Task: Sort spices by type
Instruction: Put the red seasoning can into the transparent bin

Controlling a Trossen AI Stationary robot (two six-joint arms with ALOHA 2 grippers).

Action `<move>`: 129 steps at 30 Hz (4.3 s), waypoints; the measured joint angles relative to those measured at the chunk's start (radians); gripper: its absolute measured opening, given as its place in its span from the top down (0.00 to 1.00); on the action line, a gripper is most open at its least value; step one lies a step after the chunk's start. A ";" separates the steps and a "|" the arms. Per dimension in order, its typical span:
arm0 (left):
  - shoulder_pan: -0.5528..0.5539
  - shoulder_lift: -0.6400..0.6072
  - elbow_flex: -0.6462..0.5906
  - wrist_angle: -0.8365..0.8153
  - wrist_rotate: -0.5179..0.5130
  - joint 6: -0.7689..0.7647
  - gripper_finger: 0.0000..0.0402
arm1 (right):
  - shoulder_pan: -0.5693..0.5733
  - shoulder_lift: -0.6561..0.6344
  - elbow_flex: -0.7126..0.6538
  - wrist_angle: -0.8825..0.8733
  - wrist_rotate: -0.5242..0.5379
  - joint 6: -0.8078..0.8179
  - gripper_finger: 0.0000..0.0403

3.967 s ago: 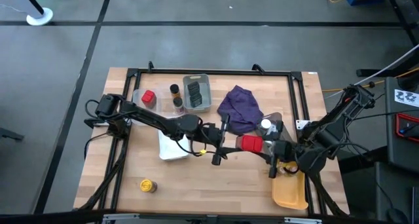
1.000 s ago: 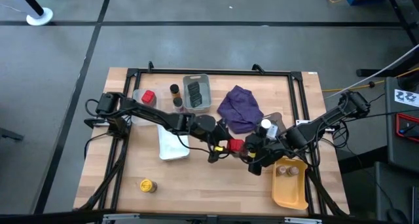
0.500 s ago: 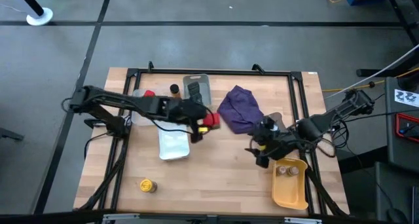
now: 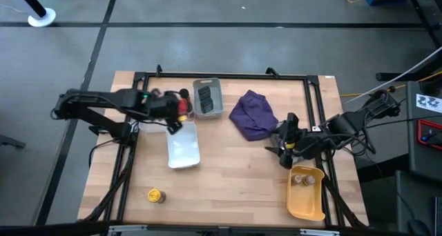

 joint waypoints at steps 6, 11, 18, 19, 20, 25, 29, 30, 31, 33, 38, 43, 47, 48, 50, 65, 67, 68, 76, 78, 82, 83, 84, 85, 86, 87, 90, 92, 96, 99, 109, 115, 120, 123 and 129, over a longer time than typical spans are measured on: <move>-0.002 -0.119 -0.118 -0.119 -0.021 -0.284 0.51 | 0.000 -0.013 0.000 -0.007 0.019 -0.036 0.29; -0.002 -0.199 -0.293 -0.111 -0.029 -0.459 0.51 | 0.000 -0.014 0.000 -0.006 0.021 -0.061 0.29; -0.002 -0.254 -0.498 -0.065 -0.046 -0.600 0.51 | 0.000 -0.014 0.000 -0.006 0.031 -0.068 0.29; -0.002 -0.257 -0.521 -0.056 -0.059 -0.616 0.51 | 0.000 -0.014 0.000 -0.006 0.034 -0.072 0.29; -0.002 -0.260 -0.539 -0.049 -0.078 -0.623 0.51 | 0.000 -0.014 0.000 -0.006 0.034 -0.080 0.29; -0.002 -0.260 -0.610 0.013 -0.116 -0.676 0.51 | 0.001 -0.014 0.000 -0.006 0.037 -0.087 0.29; -0.002 -0.260 -0.671 0.094 -0.128 -0.684 0.51 | 0.001 -0.014 0.000 -0.005 0.037 -0.087 0.29; -0.001 -0.260 -0.689 0.119 -0.128 -0.687 0.51 | 0.001 -0.013 0.000 -0.005 0.037 -0.087 0.29; -0.001 -0.259 -0.705 0.139 -0.128 -0.686 0.51 | 0.001 -0.013 0.000 -0.005 0.037 -0.087 0.29; -0.001 -0.259 -0.734 0.183 -0.127 -0.691 0.51 | 0.001 -0.013 0.000 -0.005 0.037 -0.087 0.29; -0.001 -0.259 -0.778 0.238 -0.129 -0.714 0.51 | 0.001 -0.013 -0.001 -0.005 0.037 -0.087 0.29; -0.001 -0.259 -0.788 0.238 -0.124 -0.721 0.47 | 0.001 -0.013 -0.001 -0.005 0.037 -0.087 0.29; -0.001 -0.259 -0.788 0.238 -0.119 -0.733 0.44 | 0.001 -0.013 -0.001 -0.005 0.037 -0.087 0.29; -0.001 -0.259 -0.788 0.238 -0.114 -0.737 0.43 | 0.001 -0.013 -0.001 -0.005 0.037 -0.087 0.29; -0.001 -0.259 -0.788 0.238 -0.097 -0.750 0.42 | 0.001 -0.013 -0.001 -0.005 0.037 -0.088 0.29; -0.001 -0.259 -0.723 0.223 -0.054 -0.724 0.41 | 0.001 -0.013 -0.001 -0.006 0.037 -0.138 0.29; -0.001 -0.259 -0.712 0.221 -0.055 -0.714 0.41 | 0.001 -0.013 -0.001 -0.006 0.037 -0.138 0.29; -0.001 -0.259 -0.706 0.221 -0.055 -0.708 0.41 | 0.001 -0.013 -0.001 -0.006 0.037 -0.138 0.29; -0.001 -0.259 -0.697 0.163 -0.055 -0.693 0.40 | 0.001 -0.013 -0.001 -0.006 0.037 -0.138 0.29; -0.001 -0.259 -0.697 0.165 -0.056 -0.663 0.40 | 0.001 -0.013 -0.001 -0.006 0.037 -0.138 0.29; -0.001 -0.259 -0.697 0.168 -0.056 -0.637 0.40 | 0.001 -0.013 -0.001 -0.006 0.037 -0.138 0.29; -0.001 -0.259 -0.697 0.170 -0.056 -0.637 0.40 | 0.001 -0.013 -0.001 -0.006 0.037 -0.138 0.29; -0.001 -0.259 -0.697 0.172 -0.056 -0.637 0.40 | 0.001 -0.013 -0.001 -0.006 0.037 -0.138 0.29; -0.001 -0.259 -0.697 0.173 -0.056 -0.636 0.40 | 0.001 -0.013 -0.001 -0.006 0.037 -0.138 0.29; -0.001 -0.259 -0.697 0.173 -0.056 -0.631 0.40 | 0.001 -0.013 -0.001 -0.006 0.037 -0.138 0.29; -0.001 -0.259 -0.697 0.173 -0.056 -0.626 0.40 | 0.001 -0.013 -0.001 -0.006 0.037 -0.138 0.29; -0.001 -0.259 -0.697 0.173 -0.056 -0.627 0.40 | 0.001 -0.013 -0.001 -0.006 0.037 -0.138 0.29; -0.001 -0.259 -0.699 0.176 -0.056 -0.622 0.40 | 0.001 -0.013 -0.001 -0.006 0.036 -0.138 0.29; 0.000 -0.258 -0.729 0.181 -0.052 -0.624 0.40 | 0.001 -0.013 -0.001 -0.006 0.018 -0.138 0.29; 0.006 -0.258 -0.751 0.182 -0.028 -0.632 0.40 | 0.002 -0.013 -0.001 -0.006 0.018 -0.138 0.29; 0.027 -0.260 -0.712 0.179 0.006 -0.626 0.40 | 0.002 -0.013 -0.001 -0.006 0.018 -0.138 0.29; 0.027 -0.260 -0.690 0.173 0.024 -0.596 0.40 | 0.002 -0.013 -0.001 -0.006 0.018 -0.138 0.29; 0.027 -0.260 -0.682 0.174 0.024 -0.593 0.40 | 0.002 -0.013 -0.001 -0.006 0.017 -0.138 0.29; 0.027 -0.260 -0.682 0.170 0.036 -0.584 0.40 | 0.002 -0.013 -0.001 -0.006 0.017 -0.138 0.29; 0.027 -0.259 -0.682 0.144 0.054 -0.558 0.40 | 0.002 -0.013 -0.001 -0.006 0.017 -0.138 0.29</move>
